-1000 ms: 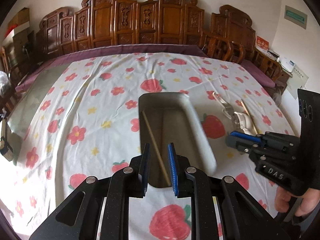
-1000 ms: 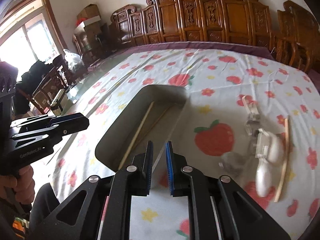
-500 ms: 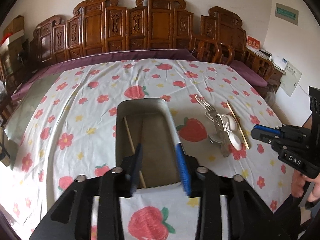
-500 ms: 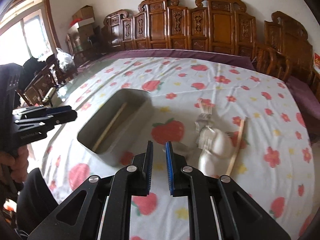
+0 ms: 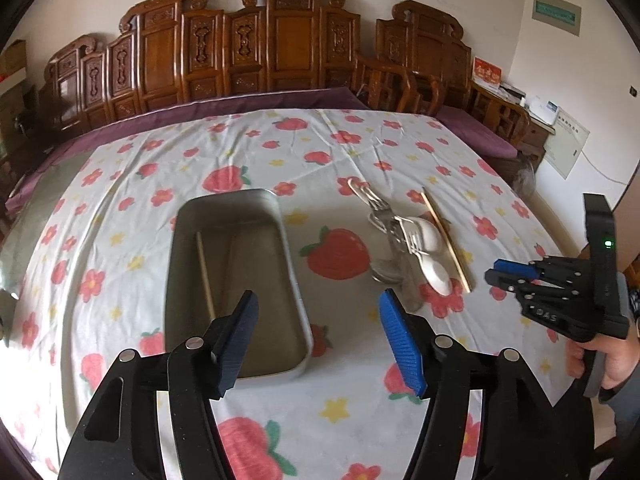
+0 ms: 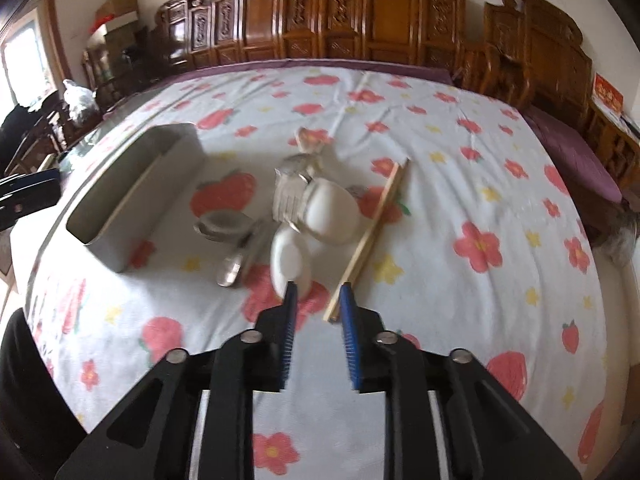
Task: Organize utensils
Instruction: 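Move the right tool back to the pile and grasp another wooden chopstick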
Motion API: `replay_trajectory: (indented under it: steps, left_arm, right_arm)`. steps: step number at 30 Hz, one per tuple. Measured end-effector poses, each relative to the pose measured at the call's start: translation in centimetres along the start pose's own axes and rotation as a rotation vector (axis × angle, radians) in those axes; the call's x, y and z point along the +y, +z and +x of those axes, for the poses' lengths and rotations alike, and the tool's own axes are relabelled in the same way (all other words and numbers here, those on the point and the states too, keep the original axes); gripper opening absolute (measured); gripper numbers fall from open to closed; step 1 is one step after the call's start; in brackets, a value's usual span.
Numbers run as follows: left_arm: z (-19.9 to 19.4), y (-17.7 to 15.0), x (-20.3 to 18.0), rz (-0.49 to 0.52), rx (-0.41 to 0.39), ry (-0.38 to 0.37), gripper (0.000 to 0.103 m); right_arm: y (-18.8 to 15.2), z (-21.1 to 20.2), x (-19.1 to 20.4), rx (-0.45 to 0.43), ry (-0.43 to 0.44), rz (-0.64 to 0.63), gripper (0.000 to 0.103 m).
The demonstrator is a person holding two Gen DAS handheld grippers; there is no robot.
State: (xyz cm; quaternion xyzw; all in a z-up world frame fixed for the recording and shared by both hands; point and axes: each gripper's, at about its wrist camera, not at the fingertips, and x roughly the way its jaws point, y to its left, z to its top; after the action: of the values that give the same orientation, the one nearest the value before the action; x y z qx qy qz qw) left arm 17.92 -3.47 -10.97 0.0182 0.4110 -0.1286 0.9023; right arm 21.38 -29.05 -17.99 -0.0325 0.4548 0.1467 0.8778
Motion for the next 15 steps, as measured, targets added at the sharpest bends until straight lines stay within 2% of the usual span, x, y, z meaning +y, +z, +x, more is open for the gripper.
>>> replay_trajectory:
  steps: [10, 15]
  left_arm:
    - [1.5, -0.1, -2.6, 0.026, 0.028, -0.011, 0.060]
    - [2.0, -0.4, -3.2, 0.038, 0.039, -0.008, 0.060]
  right_arm:
    - [0.4, 3.9, -3.1, 0.042, 0.017, 0.127, 0.025]
    - [1.1, 5.0, -3.1, 0.058, 0.000, 0.130, 0.025]
